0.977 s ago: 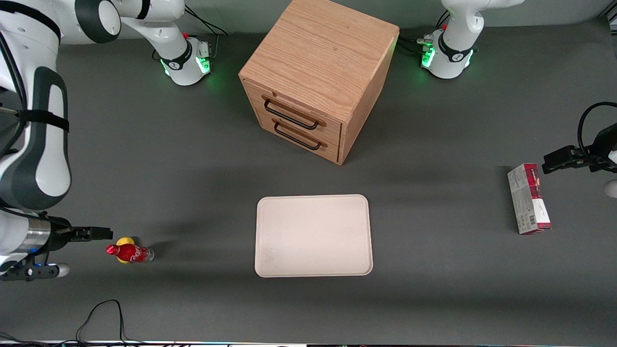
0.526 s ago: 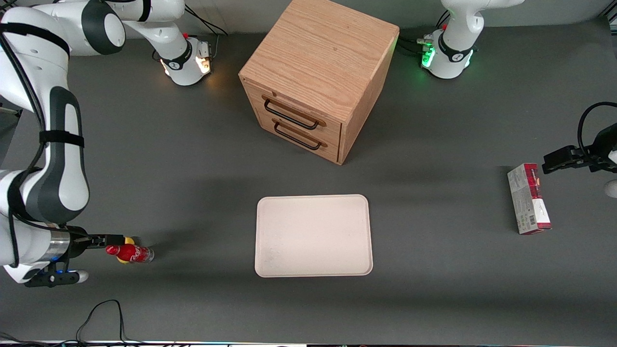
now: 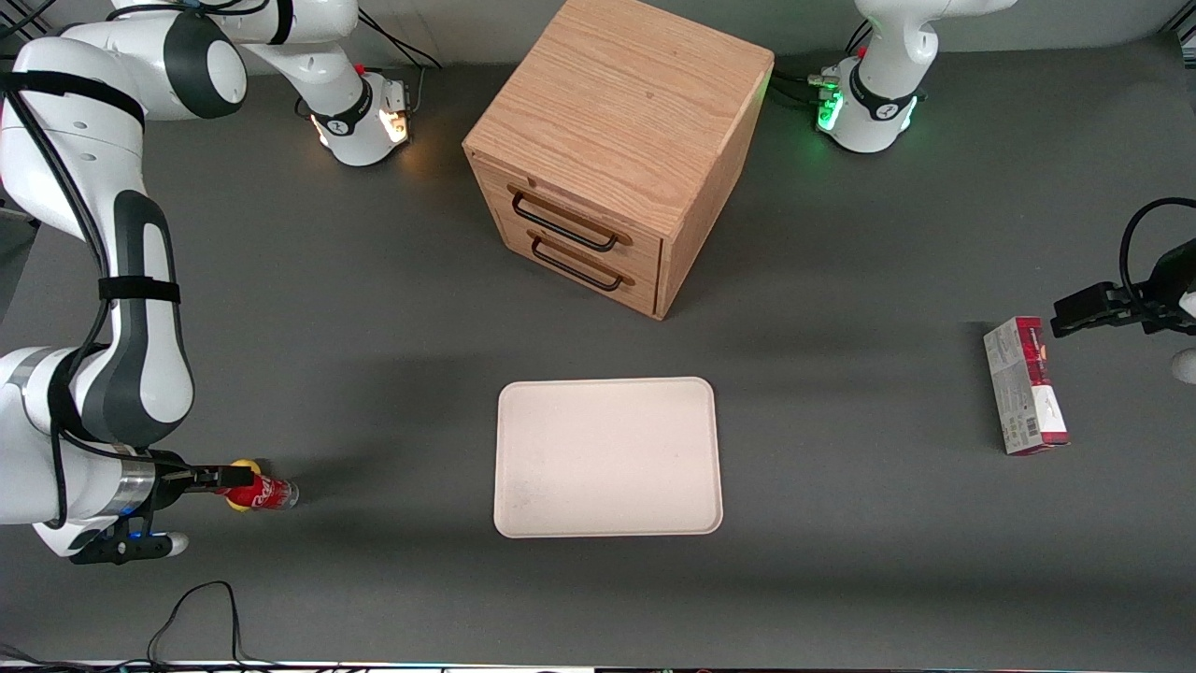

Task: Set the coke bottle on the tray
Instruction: 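Close the right gripper around the bottle's cap end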

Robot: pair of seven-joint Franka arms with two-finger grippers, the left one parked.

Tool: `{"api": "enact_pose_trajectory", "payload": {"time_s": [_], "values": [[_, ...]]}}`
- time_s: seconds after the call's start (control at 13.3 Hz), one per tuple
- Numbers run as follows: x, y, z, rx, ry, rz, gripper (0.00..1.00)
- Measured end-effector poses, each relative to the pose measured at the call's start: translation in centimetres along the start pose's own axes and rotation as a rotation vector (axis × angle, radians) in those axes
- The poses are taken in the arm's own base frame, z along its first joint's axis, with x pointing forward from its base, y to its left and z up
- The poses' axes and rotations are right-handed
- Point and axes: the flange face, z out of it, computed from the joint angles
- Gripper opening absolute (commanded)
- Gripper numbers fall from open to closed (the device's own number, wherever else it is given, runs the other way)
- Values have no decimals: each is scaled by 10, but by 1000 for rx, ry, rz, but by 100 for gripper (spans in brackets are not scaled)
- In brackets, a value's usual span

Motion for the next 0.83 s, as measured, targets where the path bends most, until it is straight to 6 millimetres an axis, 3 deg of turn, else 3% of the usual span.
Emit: {"api": "enact_pose_trajectory", "payload": {"time_s": [0.68, 0.75, 0.83], "values": [[2, 0, 8, -1, 11, -4, 94], [3, 0, 8, -1, 11, -4, 87], [3, 0, 8, -1, 11, -5, 54]]}}
